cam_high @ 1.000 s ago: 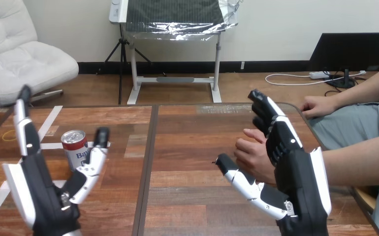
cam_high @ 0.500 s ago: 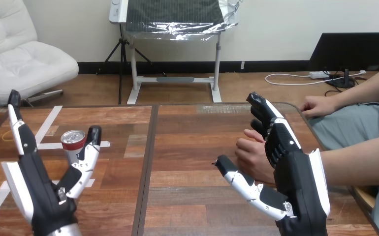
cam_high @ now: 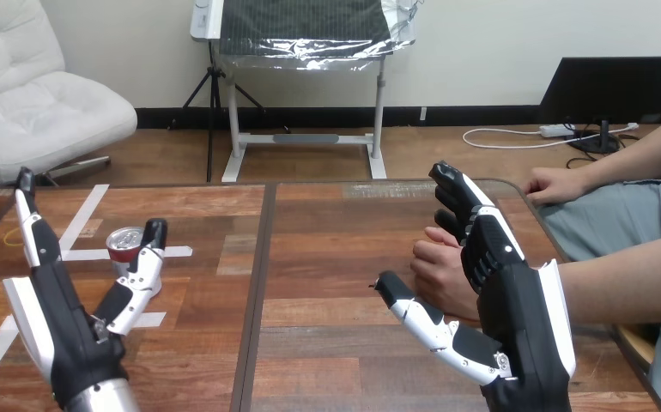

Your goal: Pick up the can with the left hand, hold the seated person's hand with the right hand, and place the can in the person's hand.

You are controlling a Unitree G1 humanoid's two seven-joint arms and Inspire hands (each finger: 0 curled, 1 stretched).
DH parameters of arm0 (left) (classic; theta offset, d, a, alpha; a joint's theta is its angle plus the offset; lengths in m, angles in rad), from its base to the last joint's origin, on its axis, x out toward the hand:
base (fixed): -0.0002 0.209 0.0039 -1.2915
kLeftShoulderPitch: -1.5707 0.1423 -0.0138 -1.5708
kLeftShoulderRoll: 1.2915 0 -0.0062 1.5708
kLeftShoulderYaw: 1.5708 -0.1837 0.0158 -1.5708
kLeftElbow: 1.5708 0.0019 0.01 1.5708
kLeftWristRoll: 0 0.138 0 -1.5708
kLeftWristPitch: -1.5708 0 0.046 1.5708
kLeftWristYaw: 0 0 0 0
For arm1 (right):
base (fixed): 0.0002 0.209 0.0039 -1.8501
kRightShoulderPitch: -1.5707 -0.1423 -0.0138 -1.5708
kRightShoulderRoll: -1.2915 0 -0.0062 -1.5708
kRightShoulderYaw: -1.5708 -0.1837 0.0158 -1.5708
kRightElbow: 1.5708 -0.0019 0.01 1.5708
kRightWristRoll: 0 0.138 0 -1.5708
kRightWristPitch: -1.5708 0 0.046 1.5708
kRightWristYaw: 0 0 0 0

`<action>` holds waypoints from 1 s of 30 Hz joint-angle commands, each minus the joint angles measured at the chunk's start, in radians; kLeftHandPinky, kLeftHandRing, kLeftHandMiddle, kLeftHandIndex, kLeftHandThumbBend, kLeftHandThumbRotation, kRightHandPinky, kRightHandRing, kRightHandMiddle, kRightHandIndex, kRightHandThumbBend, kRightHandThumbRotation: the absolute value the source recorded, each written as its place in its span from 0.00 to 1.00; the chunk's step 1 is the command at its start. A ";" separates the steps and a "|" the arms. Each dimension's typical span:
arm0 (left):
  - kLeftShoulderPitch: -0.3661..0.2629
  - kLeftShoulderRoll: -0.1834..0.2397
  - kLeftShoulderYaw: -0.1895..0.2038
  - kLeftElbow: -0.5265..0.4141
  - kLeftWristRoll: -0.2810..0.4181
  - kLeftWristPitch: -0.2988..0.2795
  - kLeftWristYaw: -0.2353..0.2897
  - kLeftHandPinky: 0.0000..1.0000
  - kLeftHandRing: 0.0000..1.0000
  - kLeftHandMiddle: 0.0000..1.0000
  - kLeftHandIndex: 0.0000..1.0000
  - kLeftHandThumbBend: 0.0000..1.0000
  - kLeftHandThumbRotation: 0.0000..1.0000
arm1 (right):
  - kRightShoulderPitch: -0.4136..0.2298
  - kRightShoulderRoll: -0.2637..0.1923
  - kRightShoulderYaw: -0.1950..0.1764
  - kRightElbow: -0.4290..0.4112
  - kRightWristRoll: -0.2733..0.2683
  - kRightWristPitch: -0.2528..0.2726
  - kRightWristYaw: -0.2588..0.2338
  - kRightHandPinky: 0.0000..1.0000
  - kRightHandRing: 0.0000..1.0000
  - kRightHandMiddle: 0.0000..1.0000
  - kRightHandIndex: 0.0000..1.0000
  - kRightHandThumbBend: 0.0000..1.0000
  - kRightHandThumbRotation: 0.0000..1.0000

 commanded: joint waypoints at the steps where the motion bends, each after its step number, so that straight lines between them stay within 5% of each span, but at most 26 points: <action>1: -0.079 0.034 -0.003 0.017 -0.018 0.046 -0.045 1.00 0.99 0.98 0.97 0.73 0.29 | -0.029 0.037 -0.007 -0.024 -0.007 -0.003 -0.003 0.88 0.92 0.92 0.87 0.61 0.00; 16: -0.149 0.071 0.000 0.068 -0.063 0.197 -0.139 0.96 0.98 0.98 0.96 0.84 0.36 | -0.034 0.031 -0.007 -0.017 0.004 -0.006 0.008 0.84 0.91 0.92 0.88 0.61 0.00; 30: -0.249 0.125 -0.009 0.225 -0.032 0.228 -0.123 0.87 0.92 0.94 0.95 0.86 0.37 | -0.034 0.032 -0.013 -0.019 -0.002 -0.001 0.008 0.83 0.90 0.91 0.87 0.61 0.00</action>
